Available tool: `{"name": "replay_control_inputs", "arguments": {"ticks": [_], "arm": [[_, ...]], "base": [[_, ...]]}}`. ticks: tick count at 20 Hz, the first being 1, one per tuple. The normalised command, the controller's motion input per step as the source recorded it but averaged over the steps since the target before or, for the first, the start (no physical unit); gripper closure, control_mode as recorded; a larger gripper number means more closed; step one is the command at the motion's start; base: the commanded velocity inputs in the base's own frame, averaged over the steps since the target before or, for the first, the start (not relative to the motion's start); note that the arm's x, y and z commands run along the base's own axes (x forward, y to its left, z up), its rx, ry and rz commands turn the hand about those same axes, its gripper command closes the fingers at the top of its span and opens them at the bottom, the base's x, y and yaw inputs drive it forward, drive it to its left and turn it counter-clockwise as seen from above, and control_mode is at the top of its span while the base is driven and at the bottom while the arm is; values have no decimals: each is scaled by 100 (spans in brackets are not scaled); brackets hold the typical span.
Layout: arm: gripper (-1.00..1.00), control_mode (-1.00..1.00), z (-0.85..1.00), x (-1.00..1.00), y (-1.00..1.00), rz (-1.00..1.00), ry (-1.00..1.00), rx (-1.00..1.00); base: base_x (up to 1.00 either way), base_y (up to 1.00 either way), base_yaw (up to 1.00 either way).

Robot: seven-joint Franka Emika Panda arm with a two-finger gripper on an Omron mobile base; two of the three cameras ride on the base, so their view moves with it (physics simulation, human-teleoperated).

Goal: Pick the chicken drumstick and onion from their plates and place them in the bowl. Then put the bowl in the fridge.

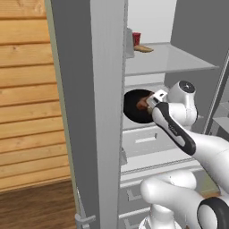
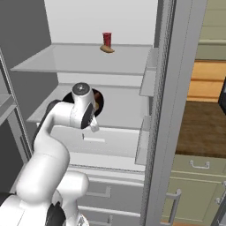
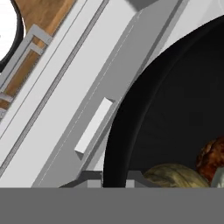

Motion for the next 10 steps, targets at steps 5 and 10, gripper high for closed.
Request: {"name": "replay_control_inputs", "arguments": {"ticks": [5, 10], "arm": [[100, -100, -22, 20, -3, 7, 0, -11], [100, -100, -4, 40, -1, 5, 0, -8]], "base": [[0, 0, 0], [0, 0, 0]]}}
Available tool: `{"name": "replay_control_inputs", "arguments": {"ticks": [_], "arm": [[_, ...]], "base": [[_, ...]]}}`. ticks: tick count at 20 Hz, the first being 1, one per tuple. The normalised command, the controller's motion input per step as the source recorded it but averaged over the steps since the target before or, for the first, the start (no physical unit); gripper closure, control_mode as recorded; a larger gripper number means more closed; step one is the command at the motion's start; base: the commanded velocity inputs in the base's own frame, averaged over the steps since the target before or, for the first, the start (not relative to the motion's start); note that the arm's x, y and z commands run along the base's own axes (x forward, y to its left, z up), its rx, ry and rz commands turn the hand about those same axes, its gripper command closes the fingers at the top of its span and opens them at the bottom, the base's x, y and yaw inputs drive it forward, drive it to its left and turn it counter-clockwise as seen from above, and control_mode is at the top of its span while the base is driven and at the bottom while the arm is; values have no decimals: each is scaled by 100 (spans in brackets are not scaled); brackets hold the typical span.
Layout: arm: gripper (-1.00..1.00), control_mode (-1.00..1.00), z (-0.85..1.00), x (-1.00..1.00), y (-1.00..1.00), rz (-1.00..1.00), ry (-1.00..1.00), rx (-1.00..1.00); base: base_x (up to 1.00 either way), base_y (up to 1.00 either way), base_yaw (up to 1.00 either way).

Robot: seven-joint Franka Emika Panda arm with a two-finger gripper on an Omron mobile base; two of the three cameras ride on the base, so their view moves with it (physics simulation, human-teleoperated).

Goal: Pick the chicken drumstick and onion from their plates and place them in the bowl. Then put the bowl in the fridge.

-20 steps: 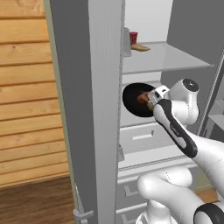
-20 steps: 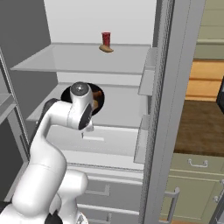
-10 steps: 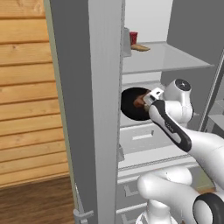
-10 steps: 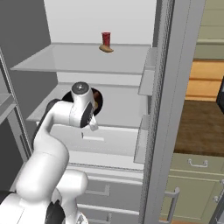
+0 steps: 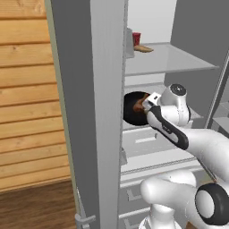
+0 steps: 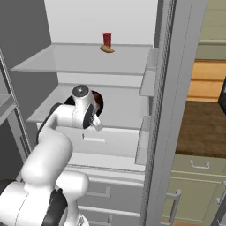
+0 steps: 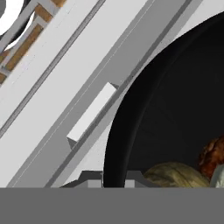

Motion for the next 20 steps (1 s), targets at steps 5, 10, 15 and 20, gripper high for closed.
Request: {"name": "replay_control_inputs", "arguments": {"ticks": [5, 10, 15, 20], "arm": [[100, -100, -4, 42, 0, 4, 0, -5], [100, -100, -9, 25, -1, 5, 0, -7], [100, -100, 0, 26, 0, 3, 0, -6], [100, -100, 0, 11, 0, 3, 0, -6]], "base": [[0, 0, 0], [0, 0, 0], [0, 0, 0], [0, 0, 0]]}}
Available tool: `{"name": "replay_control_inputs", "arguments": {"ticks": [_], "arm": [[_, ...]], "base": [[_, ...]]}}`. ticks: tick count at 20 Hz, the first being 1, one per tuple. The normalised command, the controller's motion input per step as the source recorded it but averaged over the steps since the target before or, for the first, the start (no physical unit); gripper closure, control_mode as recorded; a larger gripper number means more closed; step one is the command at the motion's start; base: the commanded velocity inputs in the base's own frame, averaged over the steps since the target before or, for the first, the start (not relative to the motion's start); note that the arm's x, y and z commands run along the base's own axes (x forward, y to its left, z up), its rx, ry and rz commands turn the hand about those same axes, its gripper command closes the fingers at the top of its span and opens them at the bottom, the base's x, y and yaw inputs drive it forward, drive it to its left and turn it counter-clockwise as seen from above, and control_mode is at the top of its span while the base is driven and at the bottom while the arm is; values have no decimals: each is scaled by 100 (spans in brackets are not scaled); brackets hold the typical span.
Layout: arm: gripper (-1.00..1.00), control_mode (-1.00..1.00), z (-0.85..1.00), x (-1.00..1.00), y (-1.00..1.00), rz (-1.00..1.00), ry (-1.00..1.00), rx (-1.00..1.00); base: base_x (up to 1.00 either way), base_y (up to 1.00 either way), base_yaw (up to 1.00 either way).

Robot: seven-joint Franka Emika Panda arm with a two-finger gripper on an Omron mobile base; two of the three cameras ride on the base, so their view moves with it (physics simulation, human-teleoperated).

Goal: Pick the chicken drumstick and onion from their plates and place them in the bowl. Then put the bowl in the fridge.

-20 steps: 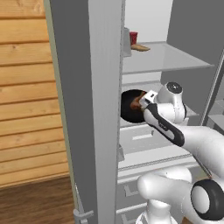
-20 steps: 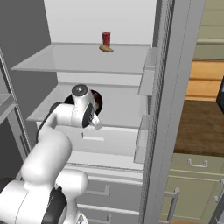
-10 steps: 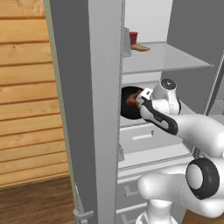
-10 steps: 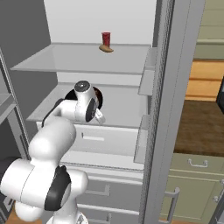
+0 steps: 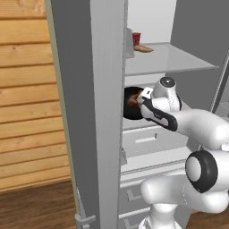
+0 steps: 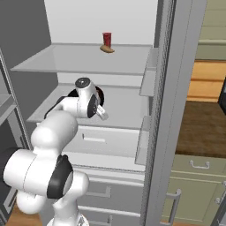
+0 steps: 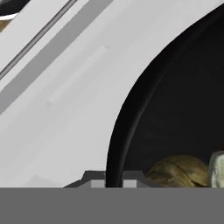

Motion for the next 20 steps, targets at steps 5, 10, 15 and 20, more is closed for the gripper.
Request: {"name": "replay_control_inputs", "arguments": {"ticks": [5, 10, 15, 20], "arm": [[-100, -100, 0, 5, 0, 3, -3, -7], [-100, -100, 0, 0, 0, 3, -5, -6], [-100, -100, 12, -4, 0, 5, -12, 0], [-100, -100, 34, -39, 0, 8, -13, 0]], "base": [[0, 0, 0], [0, 0, 0], [0, 0, 0], [0, 0, 0]]}}
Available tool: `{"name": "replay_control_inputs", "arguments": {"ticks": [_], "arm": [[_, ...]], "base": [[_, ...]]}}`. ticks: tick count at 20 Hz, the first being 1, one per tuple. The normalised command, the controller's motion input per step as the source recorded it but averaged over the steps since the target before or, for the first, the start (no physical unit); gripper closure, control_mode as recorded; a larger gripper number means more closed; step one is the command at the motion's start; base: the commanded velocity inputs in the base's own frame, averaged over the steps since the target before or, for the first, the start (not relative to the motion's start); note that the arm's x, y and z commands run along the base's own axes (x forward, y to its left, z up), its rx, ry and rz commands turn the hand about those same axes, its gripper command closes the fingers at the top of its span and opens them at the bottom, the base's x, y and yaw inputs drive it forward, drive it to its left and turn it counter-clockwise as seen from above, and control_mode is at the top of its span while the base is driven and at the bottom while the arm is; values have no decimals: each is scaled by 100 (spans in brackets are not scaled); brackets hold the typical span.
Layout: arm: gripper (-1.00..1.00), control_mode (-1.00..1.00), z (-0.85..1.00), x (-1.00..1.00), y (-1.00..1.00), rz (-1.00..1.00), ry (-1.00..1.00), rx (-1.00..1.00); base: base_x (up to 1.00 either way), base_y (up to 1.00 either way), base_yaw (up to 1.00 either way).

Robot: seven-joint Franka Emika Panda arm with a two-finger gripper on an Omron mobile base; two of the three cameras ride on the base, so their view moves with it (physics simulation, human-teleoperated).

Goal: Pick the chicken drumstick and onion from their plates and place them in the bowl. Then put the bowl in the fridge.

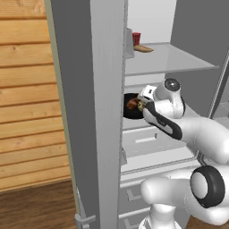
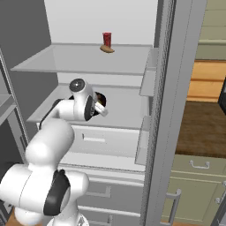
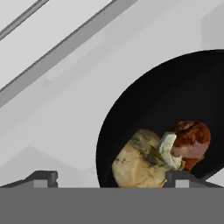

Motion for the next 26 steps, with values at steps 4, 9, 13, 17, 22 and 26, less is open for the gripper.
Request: {"name": "replay_control_inputs", "arguments": {"ticks": [4, 9, 13, 17, 22, 26], "arm": [[-100, -100, 67, -74, 0, 10, -9, 0], [-100, -100, 56, -100, -1, 9, -2, 0], [-100, -100, 39, -100, 0, 1, 0, 0], [-100, -100, 61, -100, 0, -4, 0, 11], [-100, -100, 44, -100, 0, -24, 6, 20], [-100, -100, 18, -100, 0, -33, 13, 19]], "base": [[0, 0, 0], [0, 0, 0], [0, 0, 0], [0, 0, 0], [0, 0, 0], [0, 0, 0]]}}
